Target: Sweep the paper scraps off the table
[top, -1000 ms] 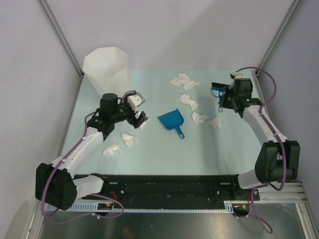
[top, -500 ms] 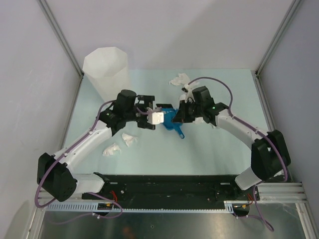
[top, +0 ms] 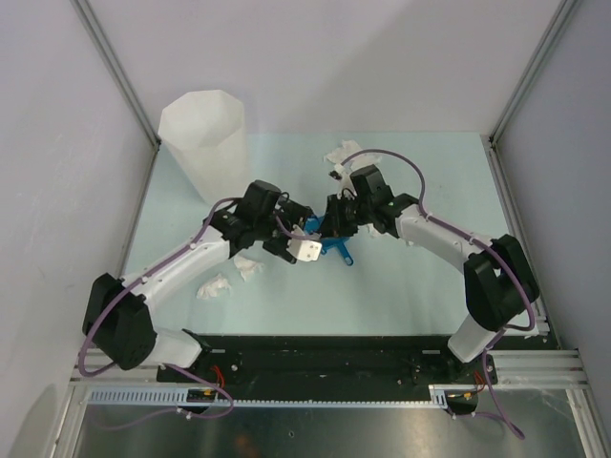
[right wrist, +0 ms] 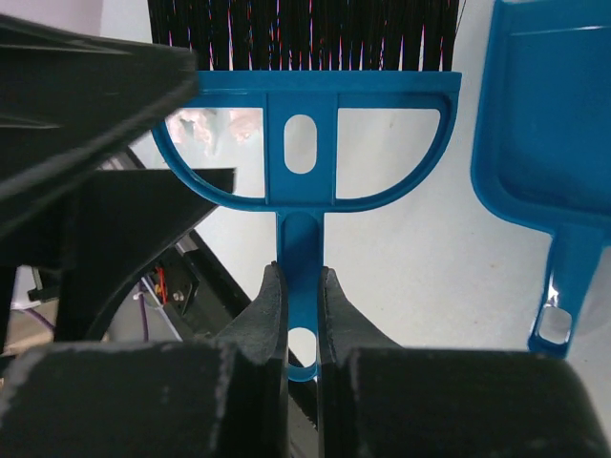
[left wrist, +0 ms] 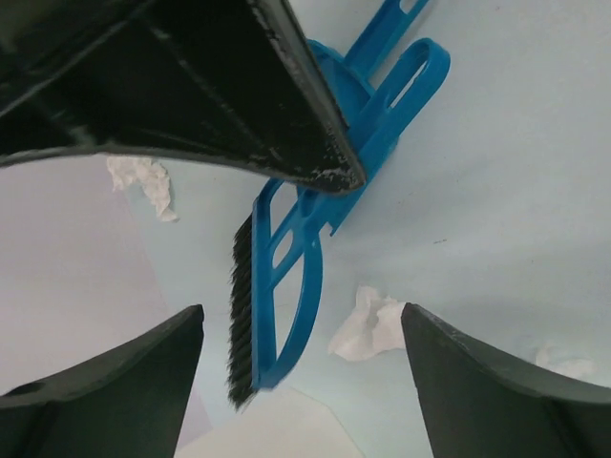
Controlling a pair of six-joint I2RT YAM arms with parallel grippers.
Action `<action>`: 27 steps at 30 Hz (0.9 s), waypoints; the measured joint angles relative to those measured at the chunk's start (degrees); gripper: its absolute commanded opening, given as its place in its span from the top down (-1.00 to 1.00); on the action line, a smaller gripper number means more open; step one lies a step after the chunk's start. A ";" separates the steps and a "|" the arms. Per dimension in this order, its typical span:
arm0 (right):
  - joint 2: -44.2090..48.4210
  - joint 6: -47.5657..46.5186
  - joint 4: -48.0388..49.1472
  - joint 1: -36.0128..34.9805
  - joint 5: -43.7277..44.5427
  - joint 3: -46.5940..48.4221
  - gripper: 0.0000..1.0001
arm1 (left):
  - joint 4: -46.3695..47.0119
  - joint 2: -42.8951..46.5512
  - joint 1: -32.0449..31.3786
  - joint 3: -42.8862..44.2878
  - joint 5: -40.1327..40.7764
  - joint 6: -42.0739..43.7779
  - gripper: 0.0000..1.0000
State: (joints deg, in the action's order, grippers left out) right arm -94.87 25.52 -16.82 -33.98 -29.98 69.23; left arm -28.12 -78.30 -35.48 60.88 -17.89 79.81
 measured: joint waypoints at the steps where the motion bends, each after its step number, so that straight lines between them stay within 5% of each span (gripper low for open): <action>1: 0.00 0.00 0.07 -0.22 -0.35 0.28 1.00 | 0.00 -0.48 0.09 0.00 0.24 0.74 -0.47; 4: 0.00 -0.02 0.09 -0.74 -1.07 0.74 1.00 | 0.02 -1.97 0.57 0.11 0.90 2.36 0.22; 5: 0.00 -0.02 0.11 -0.85 -1.44 0.76 1.00 | 0.07 -2.32 0.63 0.13 1.16 2.78 0.72; 6: 0.00 -0.04 0.04 -0.87 -1.73 0.76 1.00 | 0.11 -2.56 0.63 0.17 1.31 3.10 0.96; 12: 0.28 -0.11 0.70 -0.28 -2.12 0.98 1.00 | -1.57 -2.82 0.79 0.33 1.73 3.56 1.00; 15: 1.29 -0.35 0.55 0.63 -2.36 1.18 -0.01 | -1.25 -2.82 0.96 0.33 1.27 -0.17 1.00; 16: 2.27 -0.83 -0.46 1.16 -2.29 1.18 -0.69 | -1.09 -2.82 1.11 0.48 0.61 -2.38 1.00; 17: 3.54 -1.77 -1.57 2.03 -1.95 1.18 -0.99 | -1.03 -2.80 1.57 1.07 -0.13 -5.62 1.00; 27: 25.73 -15.23 -3.37 10.75 -3.19 0.35 -0.86 | 1.42 -1.11 6.97 6.86 -18.45 -39.47 1.00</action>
State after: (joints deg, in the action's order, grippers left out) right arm -69.14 10.28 -20.18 -23.22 -33.17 69.58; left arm -26.70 -79.42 -28.51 67.75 -36.34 40.34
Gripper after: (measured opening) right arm 0.985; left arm 0.070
